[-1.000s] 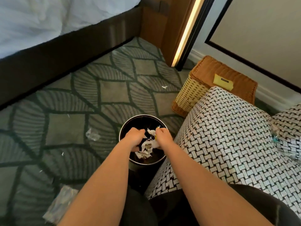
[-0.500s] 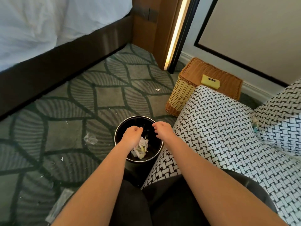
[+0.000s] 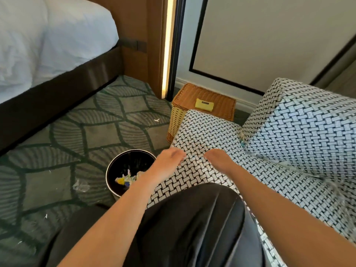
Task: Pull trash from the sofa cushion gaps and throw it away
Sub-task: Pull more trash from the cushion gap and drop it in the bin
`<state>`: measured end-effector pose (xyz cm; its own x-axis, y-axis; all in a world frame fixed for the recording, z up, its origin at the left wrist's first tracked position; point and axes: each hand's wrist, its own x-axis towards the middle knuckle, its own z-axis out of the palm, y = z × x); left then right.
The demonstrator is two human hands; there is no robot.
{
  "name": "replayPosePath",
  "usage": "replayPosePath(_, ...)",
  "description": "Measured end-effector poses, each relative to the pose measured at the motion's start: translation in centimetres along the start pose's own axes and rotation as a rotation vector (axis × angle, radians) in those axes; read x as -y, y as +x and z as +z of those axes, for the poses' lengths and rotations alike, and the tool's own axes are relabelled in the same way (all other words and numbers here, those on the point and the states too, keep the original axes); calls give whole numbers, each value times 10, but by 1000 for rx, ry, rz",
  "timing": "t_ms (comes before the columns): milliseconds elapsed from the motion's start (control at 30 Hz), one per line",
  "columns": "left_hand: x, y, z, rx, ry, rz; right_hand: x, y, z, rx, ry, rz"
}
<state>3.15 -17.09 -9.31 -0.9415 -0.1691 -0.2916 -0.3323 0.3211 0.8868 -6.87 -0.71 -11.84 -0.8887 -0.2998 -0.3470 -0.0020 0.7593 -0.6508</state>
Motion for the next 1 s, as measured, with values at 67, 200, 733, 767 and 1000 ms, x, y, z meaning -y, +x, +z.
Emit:
replayPosePath(67, -13, 2, 21, 79, 7, 25, -31, -8, -12, -75, -49, 32)
replayPosePath(200, -32, 8, 64, 220, 105, 50, -100, -35, -25, -283, -24, 87)
replayPosePath(733, -31, 76, 153, 308, 520, 141, -172, -26, -53, -732, -276, 130)
replayPosePath(767, -31, 81, 154, 304, 523, 144, -171, -22, -54, -742, -297, 126)
replayPosePath(1000, -46, 122, 179, 155, 692, 122, -163, 10, -66, -652, -401, 220)
